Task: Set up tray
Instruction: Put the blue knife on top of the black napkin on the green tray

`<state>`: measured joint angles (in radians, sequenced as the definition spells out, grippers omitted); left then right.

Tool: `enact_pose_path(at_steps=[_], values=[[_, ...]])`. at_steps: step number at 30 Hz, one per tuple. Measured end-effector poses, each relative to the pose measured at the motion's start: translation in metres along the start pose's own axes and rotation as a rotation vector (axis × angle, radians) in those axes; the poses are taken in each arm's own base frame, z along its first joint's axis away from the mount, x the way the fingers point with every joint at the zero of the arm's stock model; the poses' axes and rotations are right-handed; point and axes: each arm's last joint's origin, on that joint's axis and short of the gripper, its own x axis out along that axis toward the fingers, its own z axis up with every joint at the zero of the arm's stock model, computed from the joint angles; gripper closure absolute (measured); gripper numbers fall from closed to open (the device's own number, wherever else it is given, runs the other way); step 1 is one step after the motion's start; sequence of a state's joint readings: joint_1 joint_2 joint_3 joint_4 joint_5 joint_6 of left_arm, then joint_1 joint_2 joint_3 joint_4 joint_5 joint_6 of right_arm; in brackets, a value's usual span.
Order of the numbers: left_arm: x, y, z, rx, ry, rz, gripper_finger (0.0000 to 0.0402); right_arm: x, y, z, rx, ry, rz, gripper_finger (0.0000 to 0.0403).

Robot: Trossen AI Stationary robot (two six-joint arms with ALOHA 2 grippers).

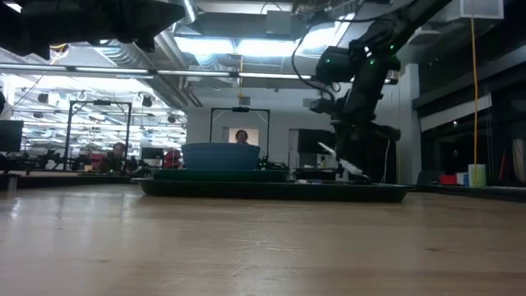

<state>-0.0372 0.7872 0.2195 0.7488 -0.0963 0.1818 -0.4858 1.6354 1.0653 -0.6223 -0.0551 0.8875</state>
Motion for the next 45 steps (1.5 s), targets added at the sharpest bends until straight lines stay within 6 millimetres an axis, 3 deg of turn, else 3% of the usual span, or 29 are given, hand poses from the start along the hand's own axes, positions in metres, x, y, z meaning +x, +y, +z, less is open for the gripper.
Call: enact_pose_path(at_steps=[16, 26, 33, 45], values=[[0.000, 0.000, 0.001, -0.004, -0.010, -0.004, 0.0396, 0.046, -0.016, 0.015, 0.131, 0.134, -0.015, 0.0373], [0.000, 0.000, 0.001, -0.004, -0.010, -0.006, 0.0396, 0.040, -0.021, 0.023, 0.182, 0.148, -0.023, 0.0374], [0.000, 0.000, 0.001, -0.004, -0.010, -0.006, 0.0396, 0.024, -0.012, 0.033, 0.201, 0.179, -0.027, 0.0374], [0.000, 0.000, 0.001, -0.013, -0.010, -0.007, 0.0396, 0.020, -0.010, 0.030, 0.241, 0.197, -0.075, 0.0371]])
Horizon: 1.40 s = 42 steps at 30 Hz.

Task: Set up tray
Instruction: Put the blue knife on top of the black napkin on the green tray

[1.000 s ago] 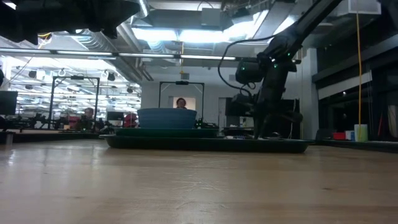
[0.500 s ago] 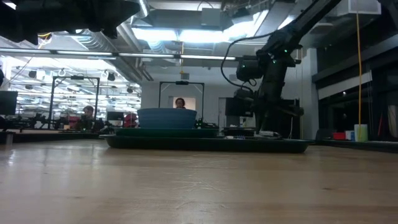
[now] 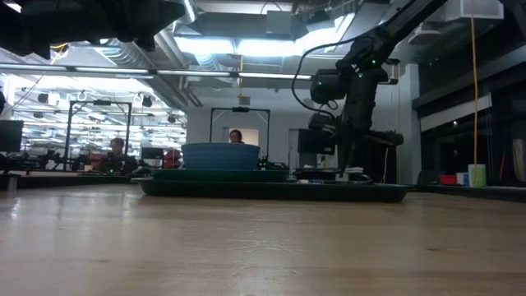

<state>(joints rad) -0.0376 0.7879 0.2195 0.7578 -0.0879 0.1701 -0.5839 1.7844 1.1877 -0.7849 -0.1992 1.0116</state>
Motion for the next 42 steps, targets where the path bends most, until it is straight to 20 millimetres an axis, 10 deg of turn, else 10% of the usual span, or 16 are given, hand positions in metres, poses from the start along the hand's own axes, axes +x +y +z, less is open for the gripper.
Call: enact_pose_path(at_steps=[42], values=[[0.000, 0.000, 0.000, -0.029, 0.000, -0.003, 0.0396, 0.026, 0.005, -0.001, -0.018, -0.008, -0.053, 0.0367]])
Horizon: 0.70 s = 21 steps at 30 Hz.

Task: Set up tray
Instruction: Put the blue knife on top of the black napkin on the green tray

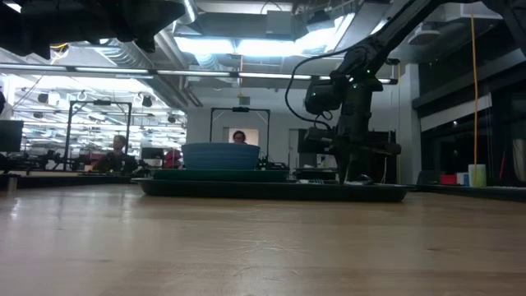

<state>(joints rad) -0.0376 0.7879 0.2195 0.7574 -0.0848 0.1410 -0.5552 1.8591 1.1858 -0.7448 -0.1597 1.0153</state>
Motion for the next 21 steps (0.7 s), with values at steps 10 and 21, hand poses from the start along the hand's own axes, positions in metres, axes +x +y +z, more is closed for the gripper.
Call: enact_pose_path(at_steps=[10, 21], values=[[0.0000, 0.0000, 0.0000, -0.010, 0.000, 0.000, 0.0396, 0.0000, 0.0003, -0.0003, 0.001, 0.010, 0.007, 0.0346], [0.0000, 0.0000, 0.0000, -0.023, 0.000, 0.000, 0.0396, 0.0000, 0.0007, -0.0005, -0.003, 0.021, 0.017, 0.0344]])
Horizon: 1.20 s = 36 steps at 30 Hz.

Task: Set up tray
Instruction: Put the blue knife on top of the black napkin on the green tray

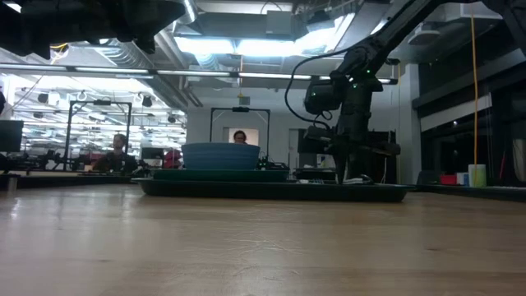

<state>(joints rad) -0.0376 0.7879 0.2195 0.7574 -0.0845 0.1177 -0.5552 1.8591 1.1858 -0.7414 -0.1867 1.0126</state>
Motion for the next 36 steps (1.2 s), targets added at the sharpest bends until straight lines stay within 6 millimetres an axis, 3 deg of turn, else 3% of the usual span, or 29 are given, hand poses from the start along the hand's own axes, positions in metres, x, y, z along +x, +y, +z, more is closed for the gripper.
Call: enact_pose_path(at_steps=[36], values=[[0.0000, 0.0000, -0.0001, -0.003, 0.001, 0.000, 0.0396, 0.0012, 0.0006, 0.0018, 0.005, -0.036, -0.012, 0.0340]])
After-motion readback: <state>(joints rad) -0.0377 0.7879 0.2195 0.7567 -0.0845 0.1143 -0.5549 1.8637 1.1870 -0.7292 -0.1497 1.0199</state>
